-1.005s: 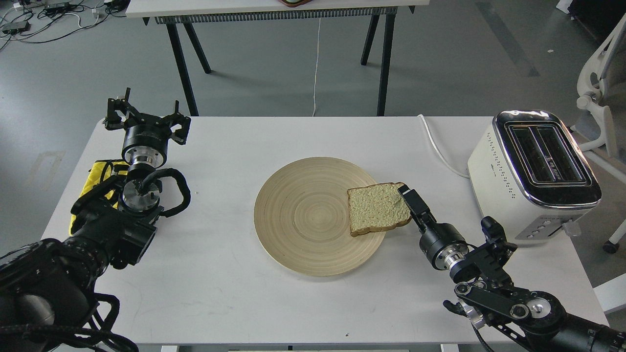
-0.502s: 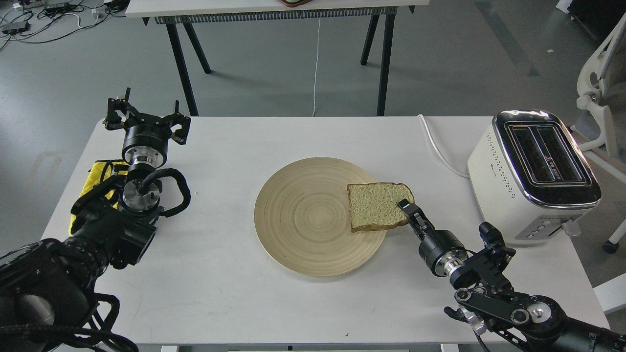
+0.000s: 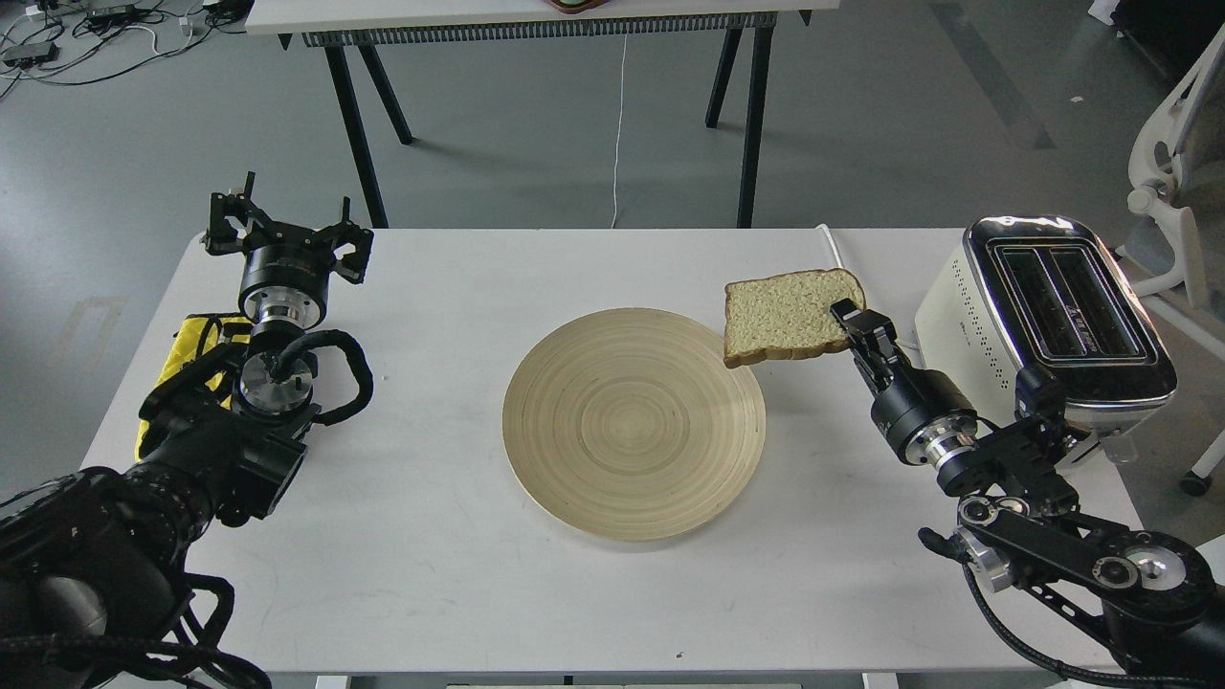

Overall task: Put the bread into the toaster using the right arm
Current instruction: 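Close the right gripper on the bread and lift it off the plate, then carry the bread over the toaster and lower it into the slot, then push the bread down into the toaster slot with the right gripper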

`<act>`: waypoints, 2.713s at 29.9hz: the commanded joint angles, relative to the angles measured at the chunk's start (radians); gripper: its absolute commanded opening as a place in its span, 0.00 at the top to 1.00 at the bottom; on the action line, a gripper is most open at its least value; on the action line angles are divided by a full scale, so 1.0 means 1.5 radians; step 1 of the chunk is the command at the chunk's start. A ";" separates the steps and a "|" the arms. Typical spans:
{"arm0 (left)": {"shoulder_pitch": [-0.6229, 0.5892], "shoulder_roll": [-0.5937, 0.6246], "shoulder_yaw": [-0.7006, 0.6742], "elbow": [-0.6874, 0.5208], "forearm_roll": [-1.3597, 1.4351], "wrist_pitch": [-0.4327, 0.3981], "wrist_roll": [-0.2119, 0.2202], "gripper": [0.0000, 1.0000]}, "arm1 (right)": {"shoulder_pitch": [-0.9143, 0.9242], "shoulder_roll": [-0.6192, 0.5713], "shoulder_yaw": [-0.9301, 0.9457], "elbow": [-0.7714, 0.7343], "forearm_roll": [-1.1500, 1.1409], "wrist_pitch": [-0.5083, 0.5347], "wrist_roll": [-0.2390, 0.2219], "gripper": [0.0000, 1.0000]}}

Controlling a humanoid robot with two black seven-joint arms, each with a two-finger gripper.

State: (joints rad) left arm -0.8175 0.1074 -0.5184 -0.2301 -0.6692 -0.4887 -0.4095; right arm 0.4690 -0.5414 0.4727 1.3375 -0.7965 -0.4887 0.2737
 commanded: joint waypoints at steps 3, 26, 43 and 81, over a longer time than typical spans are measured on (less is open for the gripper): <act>0.000 0.000 0.000 0.000 0.000 0.000 0.000 0.00 | 0.037 -0.163 0.027 0.078 0.000 0.000 -0.019 0.95; 0.000 0.000 0.000 0.000 0.000 0.000 0.000 0.00 | 0.056 -0.502 -0.092 0.062 -0.112 0.000 -0.016 0.95; 0.000 0.000 0.000 0.000 0.000 0.000 0.000 0.00 | 0.070 -0.456 -0.094 0.037 -0.134 0.021 -0.016 0.95; 0.000 0.000 0.000 0.000 0.000 0.000 0.000 0.00 | 0.080 -0.386 -0.094 -0.043 -0.175 0.067 -0.017 0.95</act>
State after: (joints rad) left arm -0.8175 0.1074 -0.5187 -0.2301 -0.6692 -0.4887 -0.4095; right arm 0.5872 -1.1193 0.3286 1.2732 -1.0610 -0.3881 0.2480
